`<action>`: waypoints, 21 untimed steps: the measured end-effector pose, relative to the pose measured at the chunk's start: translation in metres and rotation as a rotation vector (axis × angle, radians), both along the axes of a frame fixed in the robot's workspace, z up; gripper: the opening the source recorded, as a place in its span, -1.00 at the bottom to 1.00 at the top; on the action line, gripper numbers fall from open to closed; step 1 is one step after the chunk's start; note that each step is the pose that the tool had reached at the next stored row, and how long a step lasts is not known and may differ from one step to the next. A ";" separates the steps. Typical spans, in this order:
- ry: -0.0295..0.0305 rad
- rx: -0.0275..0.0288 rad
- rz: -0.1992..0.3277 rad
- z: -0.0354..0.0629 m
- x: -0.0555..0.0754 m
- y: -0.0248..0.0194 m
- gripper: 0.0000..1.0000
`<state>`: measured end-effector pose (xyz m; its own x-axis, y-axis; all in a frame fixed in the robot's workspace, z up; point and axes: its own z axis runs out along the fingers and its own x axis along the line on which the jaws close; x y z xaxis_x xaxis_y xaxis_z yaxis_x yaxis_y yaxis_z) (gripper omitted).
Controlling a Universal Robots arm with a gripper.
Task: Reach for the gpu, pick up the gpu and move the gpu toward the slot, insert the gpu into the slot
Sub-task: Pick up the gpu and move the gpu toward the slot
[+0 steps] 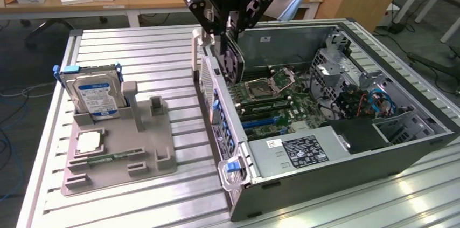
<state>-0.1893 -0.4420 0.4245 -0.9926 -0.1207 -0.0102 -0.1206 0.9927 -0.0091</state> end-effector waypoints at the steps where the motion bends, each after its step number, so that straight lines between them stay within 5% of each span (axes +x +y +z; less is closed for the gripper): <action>1: 0.0000 0.0000 -0.002 0.0000 0.001 0.0000 -0.47; 21: 0.0000 0.0000 -0.026 0.0000 0.011 0.0000 -0.47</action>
<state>-0.1783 -0.4420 0.4245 -0.9955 -0.0945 -0.0102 -0.0944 0.9955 -0.0091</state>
